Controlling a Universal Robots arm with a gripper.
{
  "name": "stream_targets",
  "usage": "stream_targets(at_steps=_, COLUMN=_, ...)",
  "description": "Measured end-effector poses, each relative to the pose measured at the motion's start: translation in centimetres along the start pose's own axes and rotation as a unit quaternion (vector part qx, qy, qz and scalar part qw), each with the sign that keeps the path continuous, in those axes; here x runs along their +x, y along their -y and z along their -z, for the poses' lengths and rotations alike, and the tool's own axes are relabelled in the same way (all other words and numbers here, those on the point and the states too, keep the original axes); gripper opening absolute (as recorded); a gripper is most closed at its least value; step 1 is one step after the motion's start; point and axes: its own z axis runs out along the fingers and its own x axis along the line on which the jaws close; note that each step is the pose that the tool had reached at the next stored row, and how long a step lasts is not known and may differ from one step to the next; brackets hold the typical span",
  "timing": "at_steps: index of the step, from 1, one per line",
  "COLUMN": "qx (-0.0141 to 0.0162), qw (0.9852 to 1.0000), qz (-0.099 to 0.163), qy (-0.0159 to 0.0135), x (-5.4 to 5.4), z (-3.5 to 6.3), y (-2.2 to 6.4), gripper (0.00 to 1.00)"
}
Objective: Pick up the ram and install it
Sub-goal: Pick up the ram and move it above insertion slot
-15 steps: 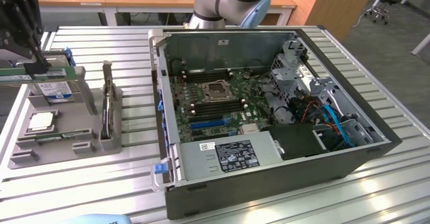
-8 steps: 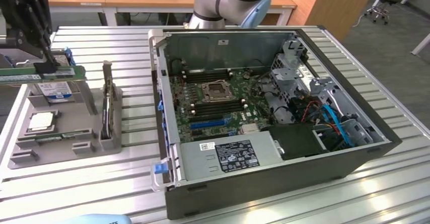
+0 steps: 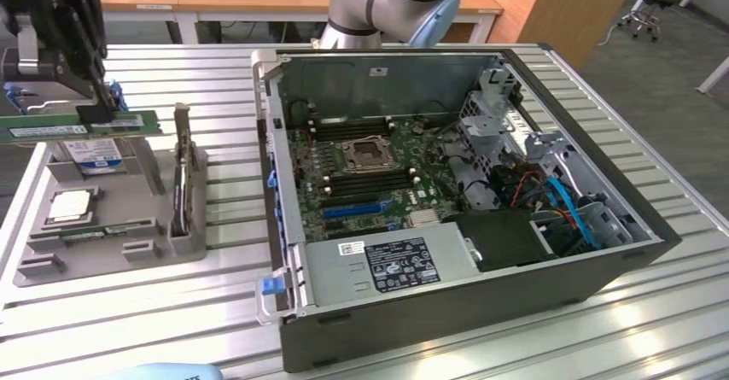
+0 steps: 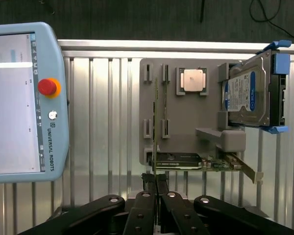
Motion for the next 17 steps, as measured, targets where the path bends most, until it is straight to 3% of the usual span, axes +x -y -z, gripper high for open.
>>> stream_targets(at_steps=17, qx=0.0000, qw=1.0000, qz=0.000, qy=0.0000, x=0.0, z=0.08, y=2.36, gripper=0.12)
